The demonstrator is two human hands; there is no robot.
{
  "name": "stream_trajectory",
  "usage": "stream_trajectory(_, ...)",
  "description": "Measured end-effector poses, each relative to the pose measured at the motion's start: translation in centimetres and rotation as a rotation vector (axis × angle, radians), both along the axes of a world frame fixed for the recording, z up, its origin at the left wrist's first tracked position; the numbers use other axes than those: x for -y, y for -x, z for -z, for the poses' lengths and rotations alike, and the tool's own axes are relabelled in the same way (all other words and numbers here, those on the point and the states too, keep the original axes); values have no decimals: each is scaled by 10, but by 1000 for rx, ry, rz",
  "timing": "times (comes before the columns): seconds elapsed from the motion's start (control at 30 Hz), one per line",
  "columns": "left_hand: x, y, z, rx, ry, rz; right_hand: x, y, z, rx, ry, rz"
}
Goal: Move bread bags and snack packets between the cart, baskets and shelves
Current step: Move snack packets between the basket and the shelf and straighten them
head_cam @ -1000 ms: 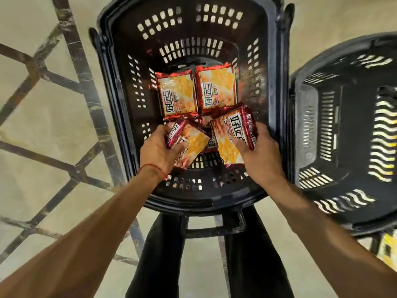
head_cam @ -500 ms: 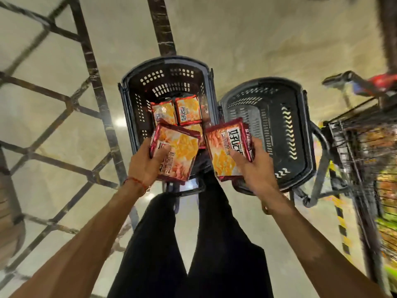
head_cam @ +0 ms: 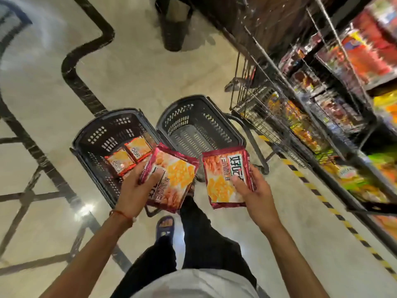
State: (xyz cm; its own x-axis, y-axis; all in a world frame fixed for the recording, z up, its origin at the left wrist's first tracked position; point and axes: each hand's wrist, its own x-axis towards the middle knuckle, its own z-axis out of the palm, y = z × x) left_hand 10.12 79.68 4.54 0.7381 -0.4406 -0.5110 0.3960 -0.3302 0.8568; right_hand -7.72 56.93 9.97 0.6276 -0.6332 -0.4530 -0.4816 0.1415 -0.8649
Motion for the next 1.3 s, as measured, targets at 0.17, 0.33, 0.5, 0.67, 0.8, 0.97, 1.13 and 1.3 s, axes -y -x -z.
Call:
stream_trajectory(0.17,26,43,-37,79,22,163,-7,90,-40,6,57,279)
stream_trajectory(0.33,72,104,-64,74,53,390,-5,190,-54,68,69,528)
stream_trajectory(0.5,136,200,-85,65,91,538,2,309,-53,152,84,725)
stream_trajectory(0.67,199,323,-91,103,81,632,22,445,-53,198,86,857)
stream_trajectory(0.8,247,433,-96,123,61,728,37,552,-54,205,104,949)
stream_trajectory(0.97,304,564,-104,30,61,820,61,669,-56,164,149,1041)
stream_trajectory(1.13,372,664,-116,-20,23,982,92,762,-61,144,177,1186)
stream_trajectory(1.3,462,755,-119,-22,36,1151,140,846,-64,100,208,1348)
